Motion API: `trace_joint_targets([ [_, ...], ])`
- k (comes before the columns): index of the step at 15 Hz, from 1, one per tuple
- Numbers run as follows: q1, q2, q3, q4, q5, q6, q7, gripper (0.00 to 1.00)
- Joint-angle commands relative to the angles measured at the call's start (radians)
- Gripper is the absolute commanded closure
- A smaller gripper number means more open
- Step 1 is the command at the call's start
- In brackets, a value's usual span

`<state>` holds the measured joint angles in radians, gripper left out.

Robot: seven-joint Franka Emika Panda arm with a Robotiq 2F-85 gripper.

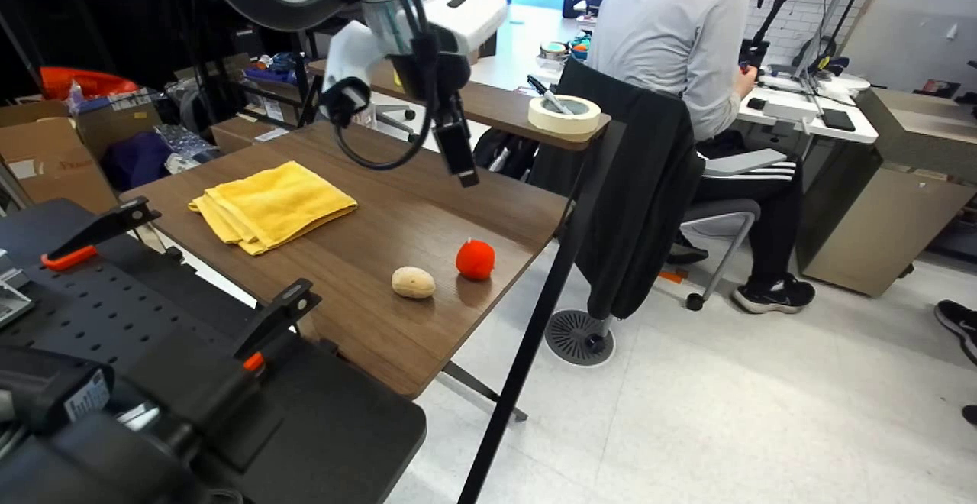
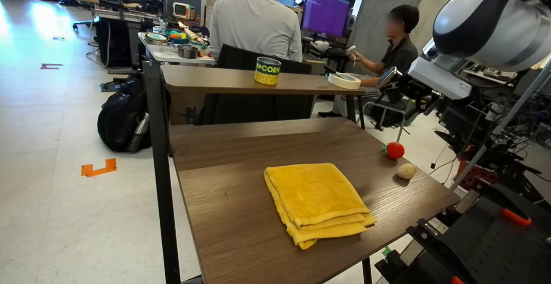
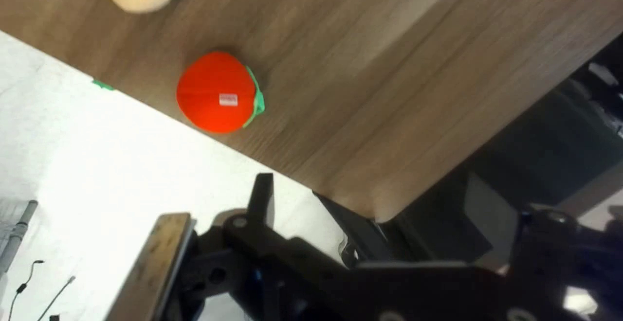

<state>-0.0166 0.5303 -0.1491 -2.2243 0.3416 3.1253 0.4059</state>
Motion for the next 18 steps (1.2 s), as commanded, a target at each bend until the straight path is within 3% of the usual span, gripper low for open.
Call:
trace_joint_targets([
  [1,-0.037,0.157,-0.002,0.175,0.010,0.052,0.009,0.00],
  [4,0.001,0.246,-0.078,0.262,-0.004,-0.020,0.022,0.00],
  [7,0.011,0.297,-0.110,0.314,-0.004,-0.084,0.033,0.00],
  [11,-0.020,0.303,-0.081,0.341,-0.025,-0.194,0.004,0.00],
  [18,-0.002,0.314,-0.121,0.414,-0.138,-0.476,0.027,0.00],
])
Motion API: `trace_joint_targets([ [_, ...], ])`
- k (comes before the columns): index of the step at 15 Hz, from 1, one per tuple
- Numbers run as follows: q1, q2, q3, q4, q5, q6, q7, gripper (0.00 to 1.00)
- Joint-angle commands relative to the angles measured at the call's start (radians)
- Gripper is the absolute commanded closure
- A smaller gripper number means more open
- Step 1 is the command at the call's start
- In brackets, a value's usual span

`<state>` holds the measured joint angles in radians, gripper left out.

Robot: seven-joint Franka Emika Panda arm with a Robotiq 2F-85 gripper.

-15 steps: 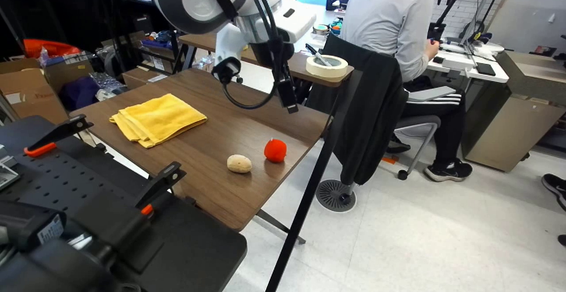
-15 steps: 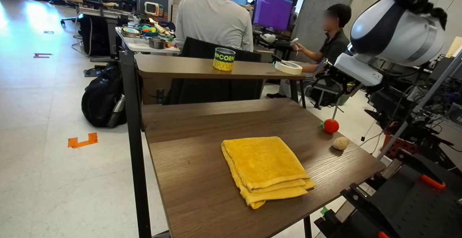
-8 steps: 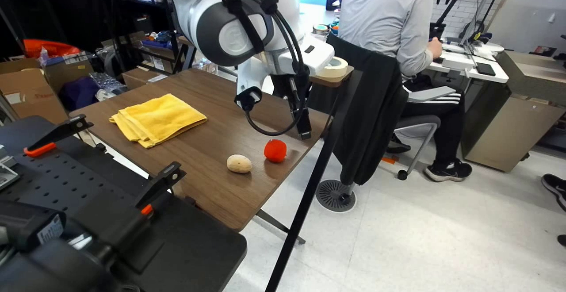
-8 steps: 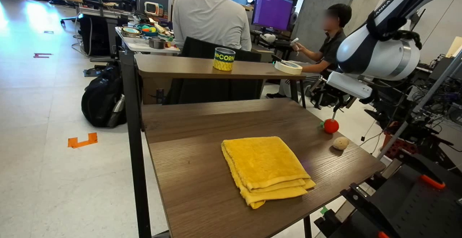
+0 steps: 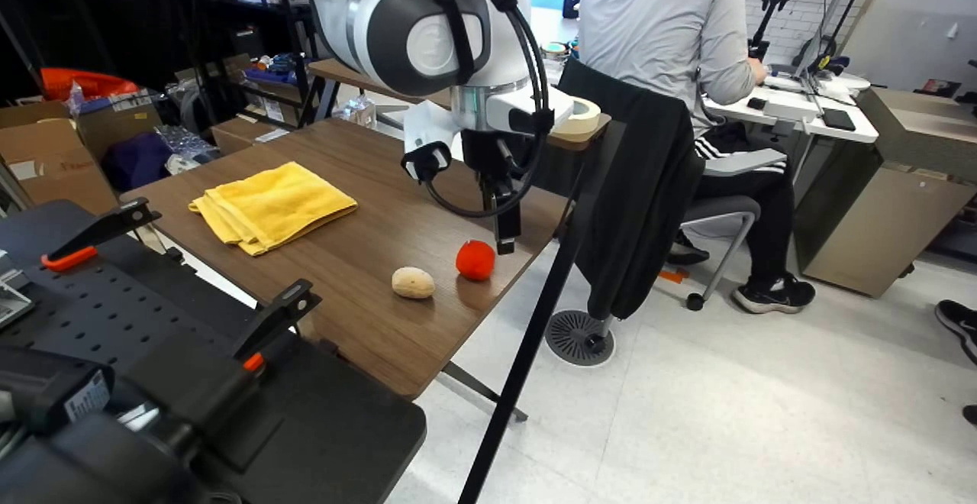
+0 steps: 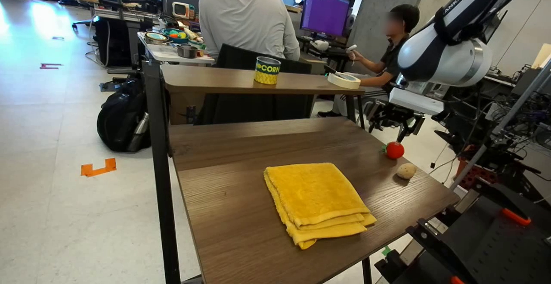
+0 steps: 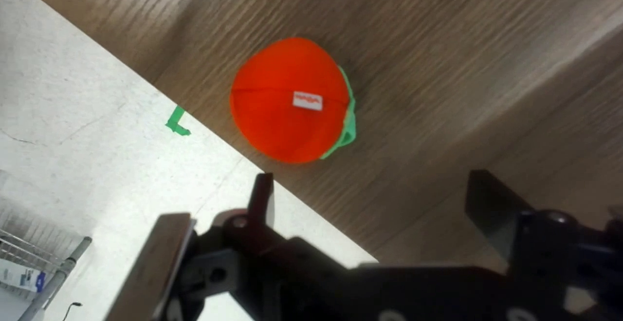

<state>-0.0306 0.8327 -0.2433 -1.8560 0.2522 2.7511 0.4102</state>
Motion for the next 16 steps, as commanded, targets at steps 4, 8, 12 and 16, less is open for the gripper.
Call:
trace_joint_targets([
  [4,0.011,0.005,-0.034,0.065,-0.107,-0.160,0.023,0.00],
  [8,-0.073,0.004,0.079,0.086,-0.026,-0.083,-0.039,0.00],
  [12,-0.050,0.003,0.057,0.080,-0.049,-0.103,-0.008,0.00],
  [16,-0.019,0.017,0.032,0.069,-0.073,-0.101,0.015,0.00],
])
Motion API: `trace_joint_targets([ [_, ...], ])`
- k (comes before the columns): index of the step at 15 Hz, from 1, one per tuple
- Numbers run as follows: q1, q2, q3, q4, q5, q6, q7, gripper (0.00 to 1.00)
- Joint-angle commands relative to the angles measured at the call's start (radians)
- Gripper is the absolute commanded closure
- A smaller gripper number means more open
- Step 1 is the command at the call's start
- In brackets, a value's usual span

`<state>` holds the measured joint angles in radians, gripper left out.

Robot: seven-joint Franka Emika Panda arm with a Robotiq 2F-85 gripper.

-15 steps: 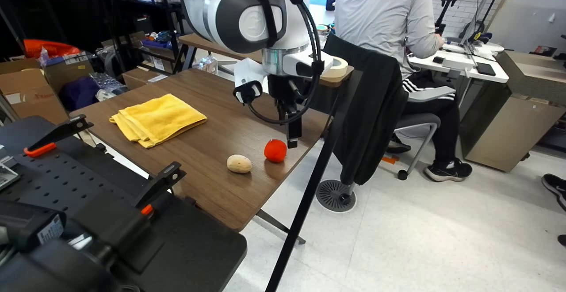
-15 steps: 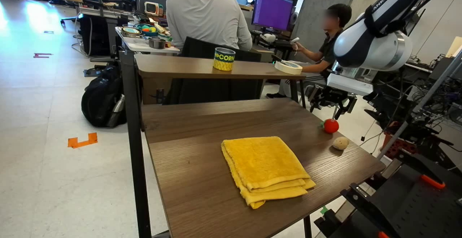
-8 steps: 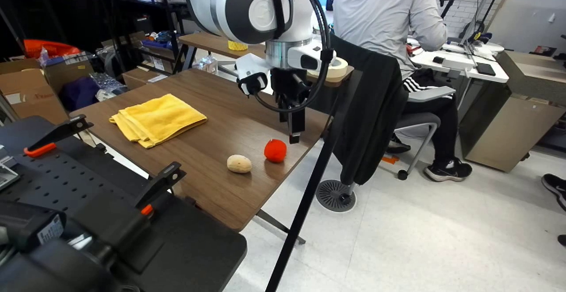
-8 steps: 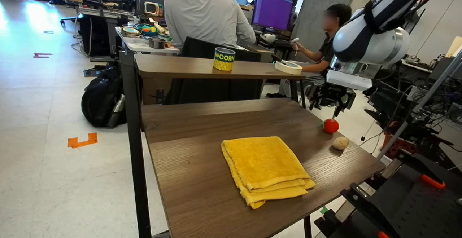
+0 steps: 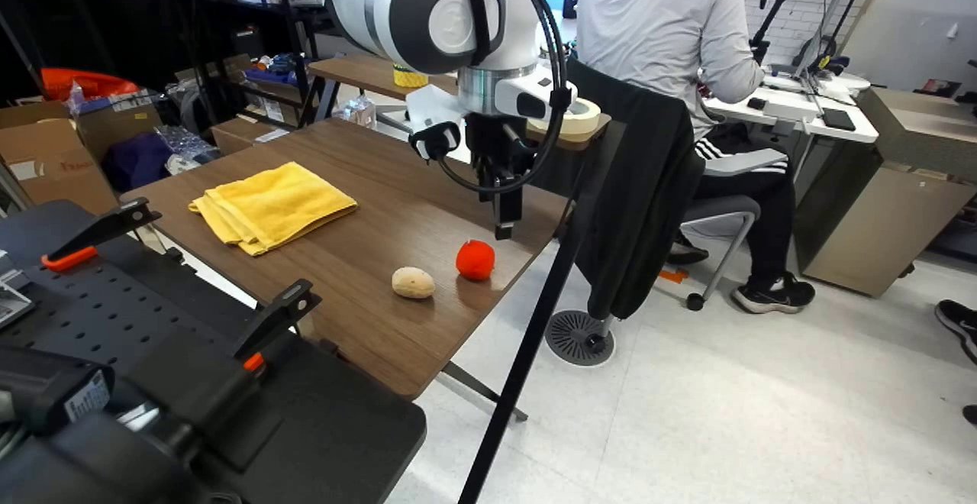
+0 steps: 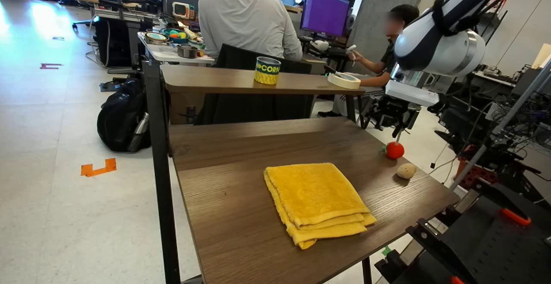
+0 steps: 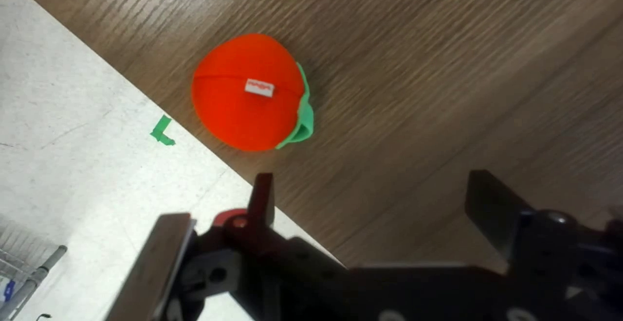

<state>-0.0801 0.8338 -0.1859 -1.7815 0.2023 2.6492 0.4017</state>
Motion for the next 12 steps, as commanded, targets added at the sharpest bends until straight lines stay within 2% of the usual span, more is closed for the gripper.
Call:
trace_joint_targets([
  [1,0.046,0.024,-0.044,-0.023,-0.041,0.009,0.030,0.00],
  [6,0.087,0.032,-0.115,-0.113,-0.092,0.080,0.032,0.00],
  [12,0.062,-0.031,-0.117,-0.185,-0.079,0.108,-0.016,0.00],
])
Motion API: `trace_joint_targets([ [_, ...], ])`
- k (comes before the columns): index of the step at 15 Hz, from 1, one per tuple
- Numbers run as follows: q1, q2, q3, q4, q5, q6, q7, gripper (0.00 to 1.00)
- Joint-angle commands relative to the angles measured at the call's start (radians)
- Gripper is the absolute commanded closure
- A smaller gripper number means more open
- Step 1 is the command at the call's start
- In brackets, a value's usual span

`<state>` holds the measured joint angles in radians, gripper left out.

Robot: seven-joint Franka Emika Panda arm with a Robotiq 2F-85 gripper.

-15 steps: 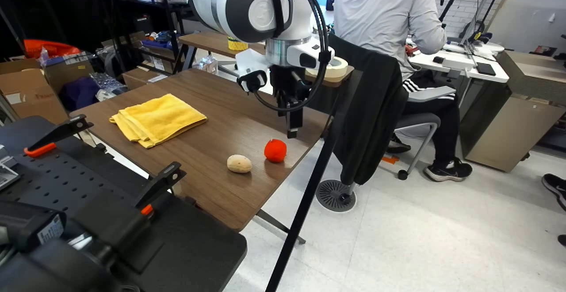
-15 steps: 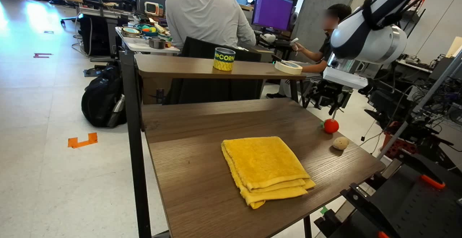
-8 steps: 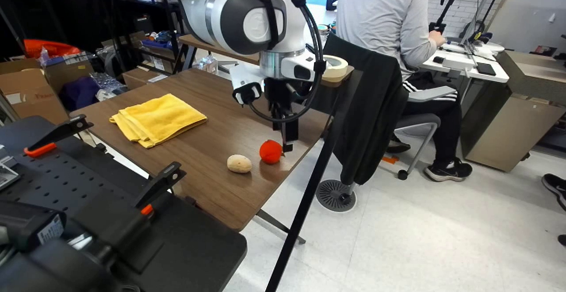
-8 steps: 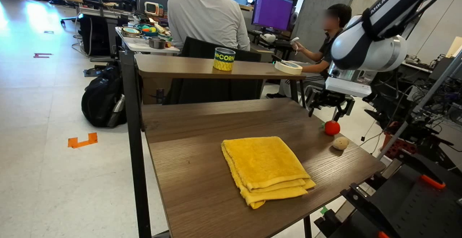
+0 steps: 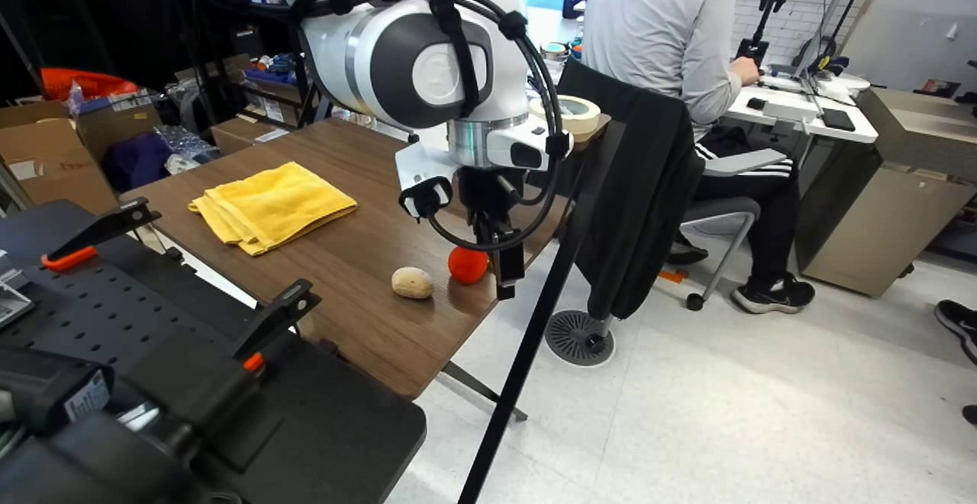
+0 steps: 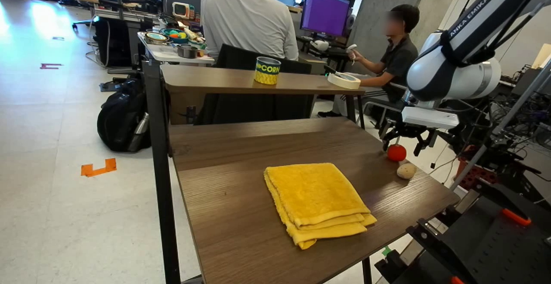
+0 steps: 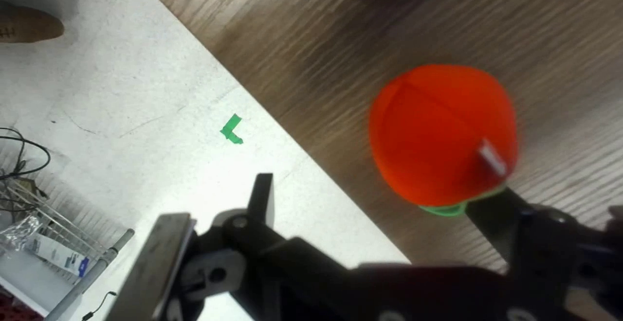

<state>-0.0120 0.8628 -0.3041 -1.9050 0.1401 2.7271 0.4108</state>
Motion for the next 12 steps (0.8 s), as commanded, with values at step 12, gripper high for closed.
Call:
trace_joint_targets([
  [12,-0.036,-0.055,0.083,-0.113,0.002,0.079,-0.099,0.00],
])
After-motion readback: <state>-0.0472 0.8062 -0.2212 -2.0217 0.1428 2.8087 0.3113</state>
